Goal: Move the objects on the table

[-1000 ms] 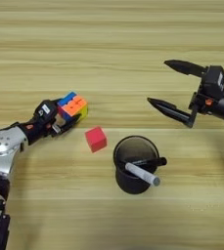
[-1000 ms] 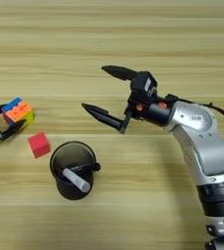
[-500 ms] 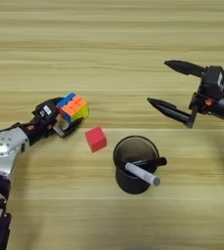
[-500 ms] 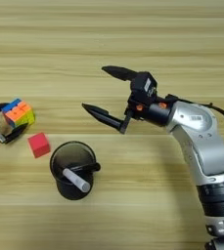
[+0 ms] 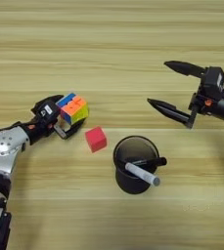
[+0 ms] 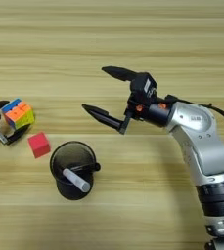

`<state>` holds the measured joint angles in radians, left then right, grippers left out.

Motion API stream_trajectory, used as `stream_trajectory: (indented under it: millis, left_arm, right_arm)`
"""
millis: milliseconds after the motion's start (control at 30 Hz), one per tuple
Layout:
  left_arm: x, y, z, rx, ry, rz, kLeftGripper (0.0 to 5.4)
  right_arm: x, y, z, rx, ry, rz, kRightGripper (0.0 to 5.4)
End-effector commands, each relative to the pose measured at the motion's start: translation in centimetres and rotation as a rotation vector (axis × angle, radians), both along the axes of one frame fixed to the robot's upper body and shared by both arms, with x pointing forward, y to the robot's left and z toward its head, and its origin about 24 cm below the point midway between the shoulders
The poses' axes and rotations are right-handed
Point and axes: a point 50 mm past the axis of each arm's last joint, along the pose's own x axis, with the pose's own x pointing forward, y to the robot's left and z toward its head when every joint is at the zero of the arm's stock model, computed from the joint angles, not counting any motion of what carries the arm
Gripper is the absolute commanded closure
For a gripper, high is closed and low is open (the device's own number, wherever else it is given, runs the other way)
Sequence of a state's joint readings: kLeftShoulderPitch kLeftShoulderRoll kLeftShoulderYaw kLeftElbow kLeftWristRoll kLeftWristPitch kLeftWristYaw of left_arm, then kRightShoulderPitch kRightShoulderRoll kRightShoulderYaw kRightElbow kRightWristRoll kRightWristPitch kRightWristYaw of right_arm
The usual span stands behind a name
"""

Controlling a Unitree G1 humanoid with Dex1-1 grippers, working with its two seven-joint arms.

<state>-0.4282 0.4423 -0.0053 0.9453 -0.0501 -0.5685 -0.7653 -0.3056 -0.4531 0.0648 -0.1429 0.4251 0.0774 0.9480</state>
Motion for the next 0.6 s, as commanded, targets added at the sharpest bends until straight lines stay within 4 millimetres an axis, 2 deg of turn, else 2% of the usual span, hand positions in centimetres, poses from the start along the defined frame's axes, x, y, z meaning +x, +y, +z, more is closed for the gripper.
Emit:
stream_trajectory:
  millis: [33, 133, 300, 433, 600]
  left_arm:
    - [0.5, -0.3, 1.2, 0.004, -0.064, -0.017, 0.02]
    - [0.6, -0.4, 1.8, 0.004, -0.098, -0.025, 0.02]
    - [-0.5, -1.4, 4.4, -0.114, -0.2, -0.139, 0.02]
    - [-2.5, -2.6, 4.4, -0.167, -0.151, -0.291, 0.02]
    - [-3.7, -3.3, 4.1, -0.229, -0.069, -0.38, 0.02]
  right_arm:
    - [0.1, 0.1, 0.3, -0.006, -0.02, 0.008, 0.0]
    - [0.1, 0.1, 0.3, -0.006, -0.019, 0.009, 0.0]
    - [0.2, 0.3, 0.2, 0.0, -0.017, 0.012, 0.0]
    - [0.4, 0.5, 0.1, 0.006, -0.012, 0.015, 0.0]
    - [0.6, 0.5, -0.1, 0.012, -0.002, 0.011, 0.0]
